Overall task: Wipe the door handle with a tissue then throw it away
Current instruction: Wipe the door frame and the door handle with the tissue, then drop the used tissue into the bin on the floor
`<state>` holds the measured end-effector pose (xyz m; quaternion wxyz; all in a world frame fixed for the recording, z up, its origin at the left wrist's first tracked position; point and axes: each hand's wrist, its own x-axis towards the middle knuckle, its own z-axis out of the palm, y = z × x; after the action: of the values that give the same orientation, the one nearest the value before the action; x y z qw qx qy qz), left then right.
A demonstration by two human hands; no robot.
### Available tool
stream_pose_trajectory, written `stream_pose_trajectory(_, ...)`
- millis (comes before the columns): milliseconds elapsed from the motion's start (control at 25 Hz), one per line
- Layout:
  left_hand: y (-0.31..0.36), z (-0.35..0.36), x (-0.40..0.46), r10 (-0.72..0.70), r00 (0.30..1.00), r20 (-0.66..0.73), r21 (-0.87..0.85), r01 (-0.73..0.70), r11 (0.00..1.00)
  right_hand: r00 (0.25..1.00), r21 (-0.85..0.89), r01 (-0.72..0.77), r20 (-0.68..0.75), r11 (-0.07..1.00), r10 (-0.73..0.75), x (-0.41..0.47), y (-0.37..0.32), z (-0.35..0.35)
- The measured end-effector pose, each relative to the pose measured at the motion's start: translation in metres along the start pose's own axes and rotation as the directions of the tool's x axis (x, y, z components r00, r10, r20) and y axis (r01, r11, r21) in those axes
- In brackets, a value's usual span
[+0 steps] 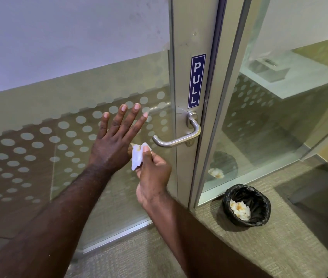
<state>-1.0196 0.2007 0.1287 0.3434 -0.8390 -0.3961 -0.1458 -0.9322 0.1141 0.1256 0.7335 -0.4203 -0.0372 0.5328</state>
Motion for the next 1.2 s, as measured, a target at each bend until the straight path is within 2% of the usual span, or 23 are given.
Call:
stream_pose_trajectory(80, 0.000, -0.002, 0.000, 0.003, 1.000, 0.011, -0.035, -0.003, 0.999, 0.995, -0.106, -0.023, 0.093, 0.994, 0.033, -0.006, -0.004, -0.023)
stream_pose_trajectory(160, 0.000, -0.006, 0.001, 0.009, 1.000, 0.013, -0.075, -0.008, 0.997, 0.991, -0.267, -0.016, 0.127, 0.964, 0.051, -0.008, -0.013, -0.061)
stream_pose_trajectory(280, 0.011, -0.016, -0.010, -0.020, 0.999, 0.033, -0.172, 0.026, 0.985, 0.992, -0.518, 0.089, 0.126, 0.851, -0.027, -0.002, -0.038, -0.121)
stream_pose_trajectory(360, 0.034, -0.024, -0.027, -0.033, 0.998, 0.061, -0.238, 0.047, 0.970, 0.981, -0.690, 0.190, 0.159, 0.699, -0.110, 0.007, -0.055, -0.154)
stream_pose_trajectory(440, 0.069, -0.031, -0.044, 0.000, 0.995, 0.095, -0.300, 0.028, 0.954, 0.964, -0.844, 0.264, 0.214, 0.467, -0.159, 0.016, -0.072, -0.184)
stream_pose_trajectory(480, 0.089, -0.034, -0.050, 0.026, 0.993, 0.113, -0.332, 0.013, 0.943, 0.961, -0.881, 0.269, 0.221, 0.389, -0.165, 0.020, -0.080, -0.198)
stream_pose_trajectory(600, 0.152, -0.042, -0.055, 0.134, 0.979, 0.152, -0.430, -0.056, 0.901, 0.951, -0.912, 0.285, 0.231, 0.295, -0.205, 0.028, -0.109, -0.242)
stream_pose_trajectory(760, 0.233, -0.047, -0.033, 0.308, 0.936, 0.170, -0.502, -0.187, 0.844, 0.921, -0.957, 0.243, 0.178, 0.156, -0.345, 0.049, -0.154, -0.305)
stream_pose_trajectory(920, 0.307, -0.042, 0.015, 0.412, 0.894, 0.177, -0.535, -0.264, 0.803, 0.887, -0.968, 0.180, 0.082, 0.176, -0.455, 0.083, -0.206, -0.365)
stream_pose_trajectory(1040, 0.354, -0.027, 0.061, 0.467, 0.863, 0.194, -0.521, -0.313, 0.794, 0.879, -0.972, 0.146, 0.043, 0.182, -0.475, 0.119, -0.240, -0.408)
stream_pose_trajectory(1120, 0.379, -0.012, 0.093, 0.483, 0.848, 0.220, -0.506, -0.324, 0.799, 0.875, -0.975, 0.142, 0.042, 0.173, -0.482, 0.143, -0.258, -0.432)
stream_pose_trajectory(1200, 0.401, 0.006, 0.127, 0.483, 0.842, 0.242, -0.499, -0.318, 0.806, 0.880, -0.976, 0.179, 0.104, 0.121, -0.463, 0.165, -0.272, -0.450)
